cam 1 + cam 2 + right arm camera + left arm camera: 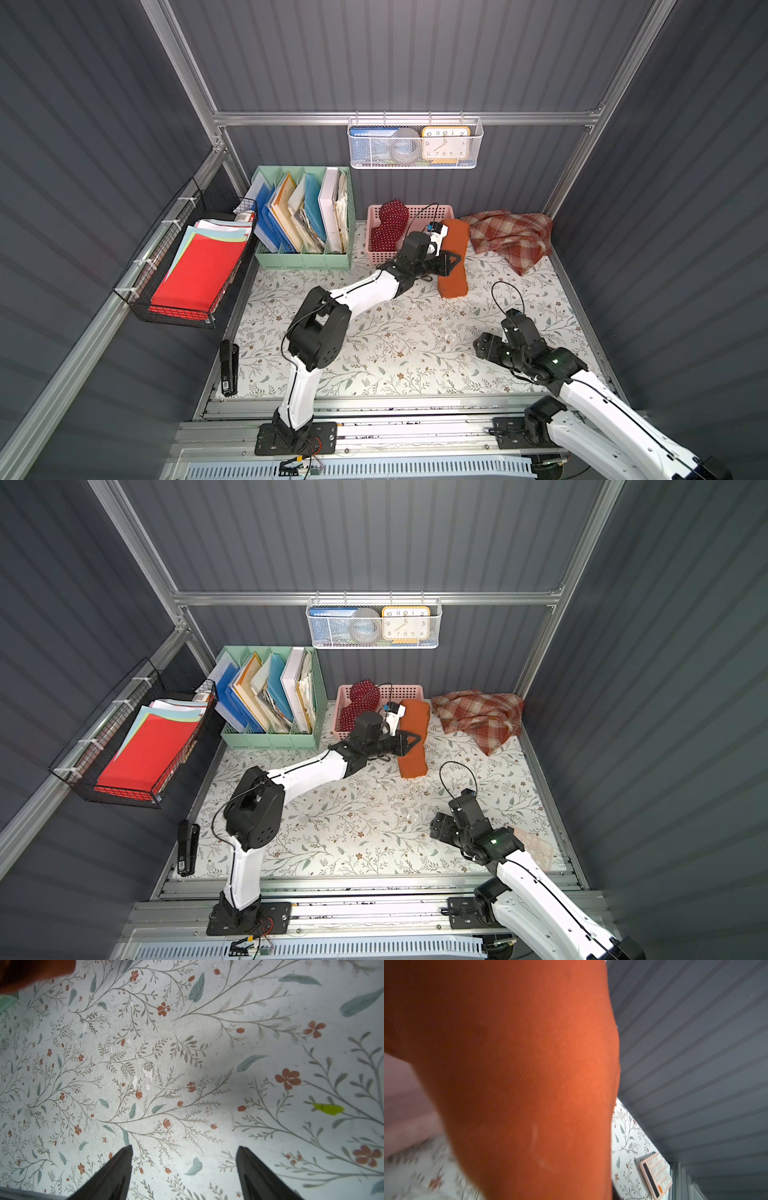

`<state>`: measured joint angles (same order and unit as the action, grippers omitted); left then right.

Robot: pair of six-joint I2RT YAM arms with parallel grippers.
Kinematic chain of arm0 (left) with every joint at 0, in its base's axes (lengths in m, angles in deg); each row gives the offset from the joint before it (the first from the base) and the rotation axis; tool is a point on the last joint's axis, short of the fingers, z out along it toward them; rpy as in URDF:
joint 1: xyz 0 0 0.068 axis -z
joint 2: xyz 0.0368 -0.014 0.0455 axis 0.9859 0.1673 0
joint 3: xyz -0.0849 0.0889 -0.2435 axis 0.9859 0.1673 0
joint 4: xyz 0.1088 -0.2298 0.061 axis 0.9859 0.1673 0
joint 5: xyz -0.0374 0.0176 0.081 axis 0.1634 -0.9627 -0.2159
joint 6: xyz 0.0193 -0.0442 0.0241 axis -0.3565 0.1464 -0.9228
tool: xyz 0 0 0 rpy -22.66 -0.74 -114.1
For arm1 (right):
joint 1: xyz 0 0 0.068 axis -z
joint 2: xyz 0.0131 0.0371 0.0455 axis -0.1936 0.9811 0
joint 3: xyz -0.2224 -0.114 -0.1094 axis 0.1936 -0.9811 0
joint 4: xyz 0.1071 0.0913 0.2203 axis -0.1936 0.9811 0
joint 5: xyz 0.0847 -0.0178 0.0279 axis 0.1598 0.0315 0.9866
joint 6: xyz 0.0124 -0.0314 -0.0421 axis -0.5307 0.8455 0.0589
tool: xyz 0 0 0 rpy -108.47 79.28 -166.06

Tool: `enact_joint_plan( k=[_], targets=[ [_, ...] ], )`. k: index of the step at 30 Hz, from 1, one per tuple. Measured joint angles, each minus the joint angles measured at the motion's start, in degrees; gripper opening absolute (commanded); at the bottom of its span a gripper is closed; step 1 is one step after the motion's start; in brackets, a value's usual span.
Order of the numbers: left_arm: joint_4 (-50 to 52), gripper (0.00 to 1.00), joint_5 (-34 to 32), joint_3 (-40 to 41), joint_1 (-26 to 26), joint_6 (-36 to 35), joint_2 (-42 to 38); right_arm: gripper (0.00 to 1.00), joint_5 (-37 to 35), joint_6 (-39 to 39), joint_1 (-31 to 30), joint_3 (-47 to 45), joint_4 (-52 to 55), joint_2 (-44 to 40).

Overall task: Roll up the skirts
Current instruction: Pick up the skirt from the center of the board, then place the skirt in the basket.

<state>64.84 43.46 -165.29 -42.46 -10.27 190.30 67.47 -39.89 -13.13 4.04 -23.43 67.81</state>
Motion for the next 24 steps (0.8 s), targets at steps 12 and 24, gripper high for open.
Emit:
enact_joint_plan(
  k=[12, 24],
  targets=[
    [9.5, 0.00, 18.7, -46.6, -12.8, -8.2, 29.1, 0.83, 0.8, 1.9, 5.1, 0.0, -5.3, 6.0],
    [11.0, 0.00, 19.2, -48.4, -17.6, -14.4, 34.4, 0.83, 3.3, 3.5, 7.4, 1.0, -9.2, 13.3]
  ],
)
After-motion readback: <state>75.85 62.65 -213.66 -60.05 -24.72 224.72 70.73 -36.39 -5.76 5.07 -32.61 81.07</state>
